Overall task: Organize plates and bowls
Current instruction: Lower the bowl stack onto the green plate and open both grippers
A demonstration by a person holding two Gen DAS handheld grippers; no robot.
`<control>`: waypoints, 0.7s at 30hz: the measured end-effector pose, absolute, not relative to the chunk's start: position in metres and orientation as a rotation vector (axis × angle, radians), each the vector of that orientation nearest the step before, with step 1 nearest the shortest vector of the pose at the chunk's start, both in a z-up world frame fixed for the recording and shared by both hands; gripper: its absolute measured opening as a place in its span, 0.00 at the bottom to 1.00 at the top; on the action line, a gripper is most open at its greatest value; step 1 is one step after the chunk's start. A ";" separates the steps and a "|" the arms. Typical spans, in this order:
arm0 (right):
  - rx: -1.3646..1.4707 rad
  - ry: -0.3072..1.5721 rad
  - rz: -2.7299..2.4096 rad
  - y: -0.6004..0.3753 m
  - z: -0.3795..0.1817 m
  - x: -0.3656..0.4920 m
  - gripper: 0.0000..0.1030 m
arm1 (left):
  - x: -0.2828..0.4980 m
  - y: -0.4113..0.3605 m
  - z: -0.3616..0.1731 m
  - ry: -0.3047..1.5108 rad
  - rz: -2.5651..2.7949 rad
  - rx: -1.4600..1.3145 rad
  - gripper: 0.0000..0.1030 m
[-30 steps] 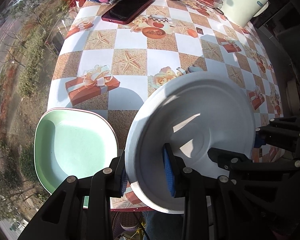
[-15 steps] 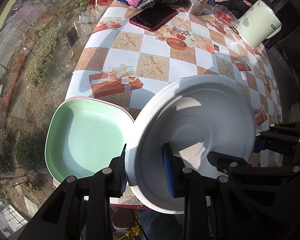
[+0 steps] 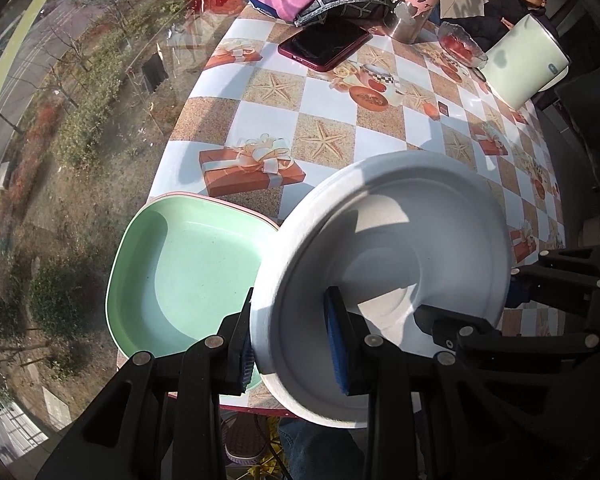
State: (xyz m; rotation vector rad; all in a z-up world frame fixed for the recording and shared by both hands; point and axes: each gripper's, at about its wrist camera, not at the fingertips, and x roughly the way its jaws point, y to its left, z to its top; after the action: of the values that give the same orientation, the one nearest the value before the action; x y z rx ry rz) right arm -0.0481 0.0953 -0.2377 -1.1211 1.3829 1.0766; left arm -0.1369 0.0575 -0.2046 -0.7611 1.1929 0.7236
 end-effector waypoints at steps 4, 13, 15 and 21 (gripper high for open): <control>-1.134 1.377 1.090 0.103 -0.235 -0.053 0.34 | -0.146 0.063 -0.203 1.180 0.747 -0.780 0.32; -1.178 1.352 1.149 0.119 -0.237 -0.074 0.33 | -0.175 0.075 -0.204 1.153 0.823 -0.850 0.32; -1.189 1.350 1.161 0.122 -0.239 -0.079 0.33 | -0.181 0.076 -0.204 1.152 0.839 -0.858 0.32; -1.201 1.349 1.196 0.131 -0.246 -0.089 0.33 | -0.194 0.080 -0.204 1.142 0.885 -0.874 0.31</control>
State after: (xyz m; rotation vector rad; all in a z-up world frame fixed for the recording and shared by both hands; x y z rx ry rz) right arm -0.0889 0.1306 -0.2462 -1.2012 1.3492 1.1958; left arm -0.1945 0.0801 -0.2038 -0.8740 1.1421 0.8854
